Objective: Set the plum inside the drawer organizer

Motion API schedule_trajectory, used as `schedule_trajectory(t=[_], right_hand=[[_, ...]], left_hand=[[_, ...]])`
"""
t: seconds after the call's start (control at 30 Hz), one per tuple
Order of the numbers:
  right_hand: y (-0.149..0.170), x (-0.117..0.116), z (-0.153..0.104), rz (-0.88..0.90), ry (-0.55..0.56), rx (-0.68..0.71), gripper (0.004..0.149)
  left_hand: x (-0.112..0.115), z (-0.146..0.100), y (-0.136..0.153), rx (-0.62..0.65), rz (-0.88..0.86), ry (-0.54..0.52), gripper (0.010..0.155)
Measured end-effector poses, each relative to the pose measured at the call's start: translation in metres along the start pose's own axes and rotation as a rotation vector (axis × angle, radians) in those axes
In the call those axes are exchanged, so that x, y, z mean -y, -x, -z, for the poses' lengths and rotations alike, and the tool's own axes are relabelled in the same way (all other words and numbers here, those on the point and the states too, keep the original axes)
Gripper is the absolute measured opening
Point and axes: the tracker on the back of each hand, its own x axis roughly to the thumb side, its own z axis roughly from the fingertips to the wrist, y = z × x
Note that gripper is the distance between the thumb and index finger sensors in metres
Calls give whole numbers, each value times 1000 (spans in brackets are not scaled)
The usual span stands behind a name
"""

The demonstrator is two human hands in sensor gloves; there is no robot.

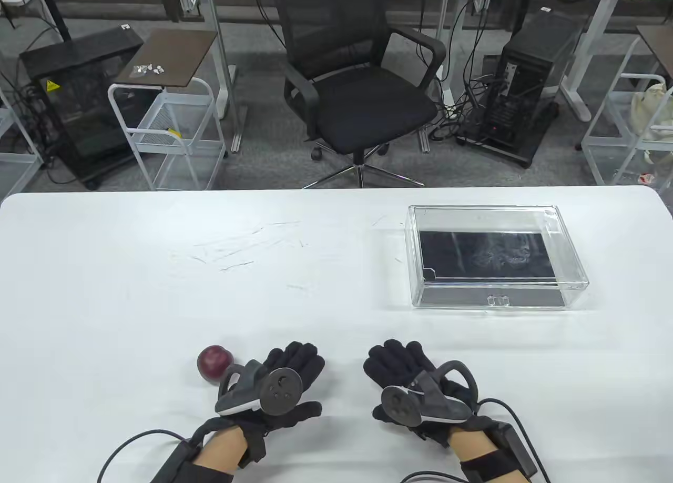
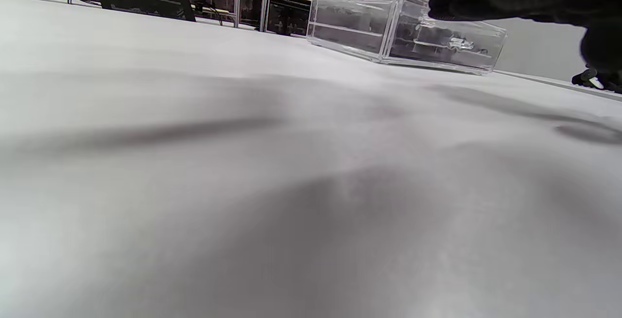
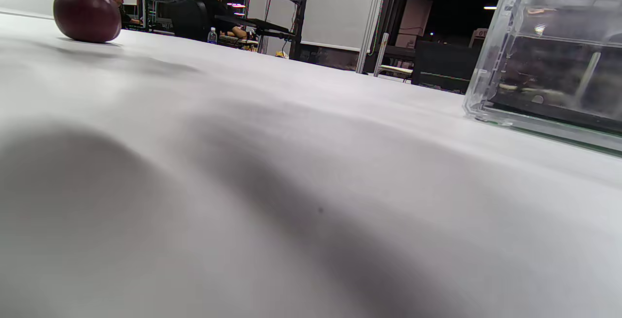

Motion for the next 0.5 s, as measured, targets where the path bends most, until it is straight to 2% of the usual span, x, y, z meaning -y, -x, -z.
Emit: schedule_trajectory(t=[0.2,0.3,0.37,0.47,0.5], right_hand=[[0,0,0,10,-10,2,81],[5,3,3,2,7,-46,81],[19,10,5,-31,38,-146,82],[59,22,5,-97,95,-381,86],[82,26,3,-112,122,-506,87]], left_hand=[[0,0,1,-7,0,4,81],[-1,0,2,-11,0,3,81],[-1,0,2,-13,-3,2,81],[-1,0,3,-19,-6,1,81],[-1,0,4,-22,-7,2,81]])
